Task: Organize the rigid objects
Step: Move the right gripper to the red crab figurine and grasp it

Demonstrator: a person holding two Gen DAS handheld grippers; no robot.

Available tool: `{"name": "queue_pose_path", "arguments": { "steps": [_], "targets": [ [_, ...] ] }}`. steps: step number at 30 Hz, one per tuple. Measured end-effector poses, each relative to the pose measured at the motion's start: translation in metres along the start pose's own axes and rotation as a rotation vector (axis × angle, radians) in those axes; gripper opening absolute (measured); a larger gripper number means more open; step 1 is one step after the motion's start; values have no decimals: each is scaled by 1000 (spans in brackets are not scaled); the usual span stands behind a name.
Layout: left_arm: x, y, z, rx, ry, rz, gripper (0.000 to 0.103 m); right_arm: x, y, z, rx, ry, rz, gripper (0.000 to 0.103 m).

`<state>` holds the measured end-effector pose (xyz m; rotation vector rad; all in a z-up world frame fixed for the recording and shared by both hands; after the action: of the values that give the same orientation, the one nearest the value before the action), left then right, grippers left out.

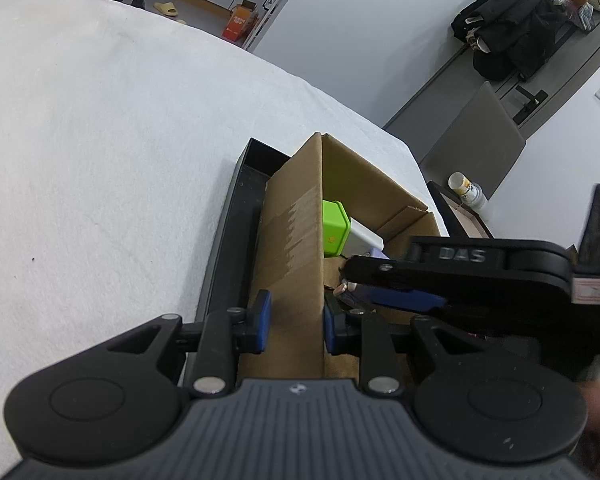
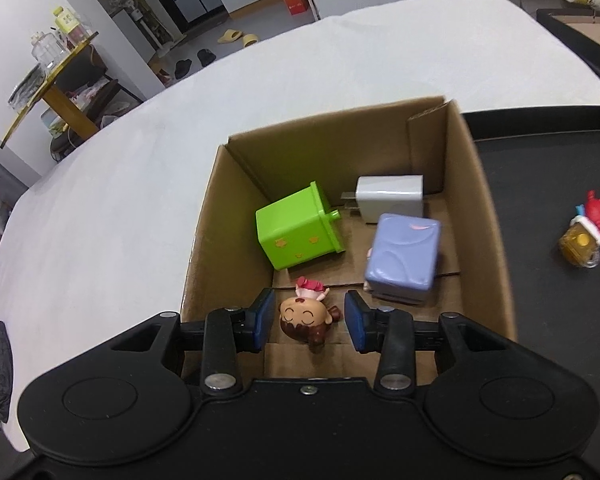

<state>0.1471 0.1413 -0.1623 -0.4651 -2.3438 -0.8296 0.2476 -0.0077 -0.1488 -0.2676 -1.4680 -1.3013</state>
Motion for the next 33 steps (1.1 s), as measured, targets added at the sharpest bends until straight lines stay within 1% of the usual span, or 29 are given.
{"name": "queue_pose_path", "arguments": {
  "steps": [4, 7, 14, 22, 33],
  "targets": [
    [-1, 0, 0, -2, 2, -2, 25, 15, 3, -5, 6, -17, -26, 39],
    [-1, 1, 0, -3, 3, -2, 25, 28, 4, -13, 5, -44, -57, 39],
    [-2, 0, 0, -8, 7, -7, 25, 56, 9, -42, -32, -104, -124, 39],
    [-2, 0, 0, -7, 8, -11, 25, 67, -5, -76, -79, -171, -135, 39],
    [-3, 0, 0, -4, 9, -10, 25, 67, -20, -111, -142, -245, -130, 39]
  ]
}}
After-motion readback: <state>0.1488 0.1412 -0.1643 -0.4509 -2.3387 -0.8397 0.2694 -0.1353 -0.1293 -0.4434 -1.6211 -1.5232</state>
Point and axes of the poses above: each gripper's, at about its wrist camera, not at the fingertips, and x roughly against the way its jaws point, z to its left, y to its top, the point moved 3 cm from there along -x, roughly the way its jaws point, and after that the axes turned 10 degrees about x, right-handed, at the moved point
